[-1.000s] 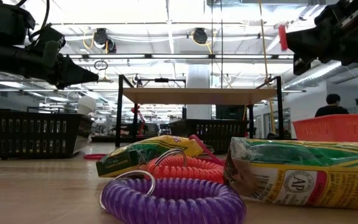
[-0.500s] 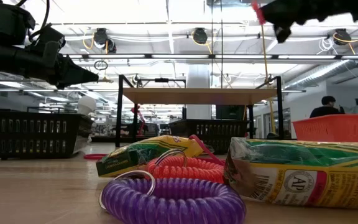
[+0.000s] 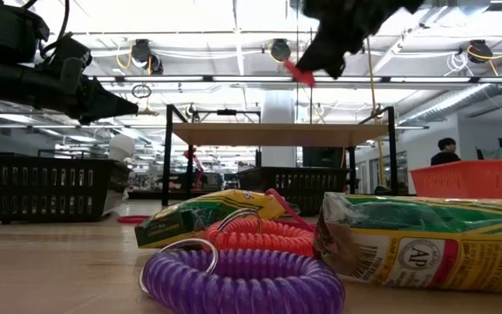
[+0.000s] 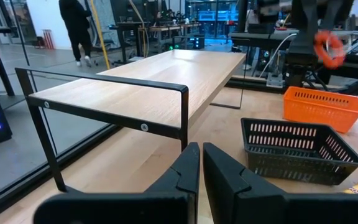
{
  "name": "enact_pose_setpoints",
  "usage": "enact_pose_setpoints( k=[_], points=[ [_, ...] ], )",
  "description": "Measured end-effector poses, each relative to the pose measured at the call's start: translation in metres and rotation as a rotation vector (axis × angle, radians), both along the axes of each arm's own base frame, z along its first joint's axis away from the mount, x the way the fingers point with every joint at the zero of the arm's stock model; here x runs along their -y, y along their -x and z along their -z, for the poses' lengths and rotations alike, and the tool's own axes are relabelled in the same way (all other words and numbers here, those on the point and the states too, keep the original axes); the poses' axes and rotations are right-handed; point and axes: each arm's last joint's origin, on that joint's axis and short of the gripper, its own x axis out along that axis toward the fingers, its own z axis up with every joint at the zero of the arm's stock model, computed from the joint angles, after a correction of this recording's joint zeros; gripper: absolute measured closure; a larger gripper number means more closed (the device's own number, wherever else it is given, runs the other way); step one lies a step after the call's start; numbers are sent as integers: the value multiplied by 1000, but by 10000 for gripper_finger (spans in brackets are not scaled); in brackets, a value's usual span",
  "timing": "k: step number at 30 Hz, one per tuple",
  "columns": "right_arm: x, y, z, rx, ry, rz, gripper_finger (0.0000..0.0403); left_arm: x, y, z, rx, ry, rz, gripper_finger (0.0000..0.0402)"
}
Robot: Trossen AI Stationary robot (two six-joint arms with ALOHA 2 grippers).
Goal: Pick & Place Office Desk Supplies
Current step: Put the orange spring rubberband into the right black bin
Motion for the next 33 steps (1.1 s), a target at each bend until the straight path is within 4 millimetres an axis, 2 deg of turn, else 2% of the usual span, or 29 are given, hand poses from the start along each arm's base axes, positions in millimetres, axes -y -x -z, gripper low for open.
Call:
enact_pose_setpoints(
  k=[6,13,19,26,33],
  points=[
    [-4,-35,27,-196,39,22,397,0,0,0,0,0,1,378],
    [-3,-53,64,-321,36,9,397,0,0,0,0,1,1,378],
    [-3,-63,91,-386,39,3,397,0,0,0,1,3,1,378],
    [-2,-68,110,-440,41,-4,397,0,0,0,1,6,1,378],
    [-2,-70,115,-449,60,-26,388,0,0,0,2,6,0,378]
  ],
)
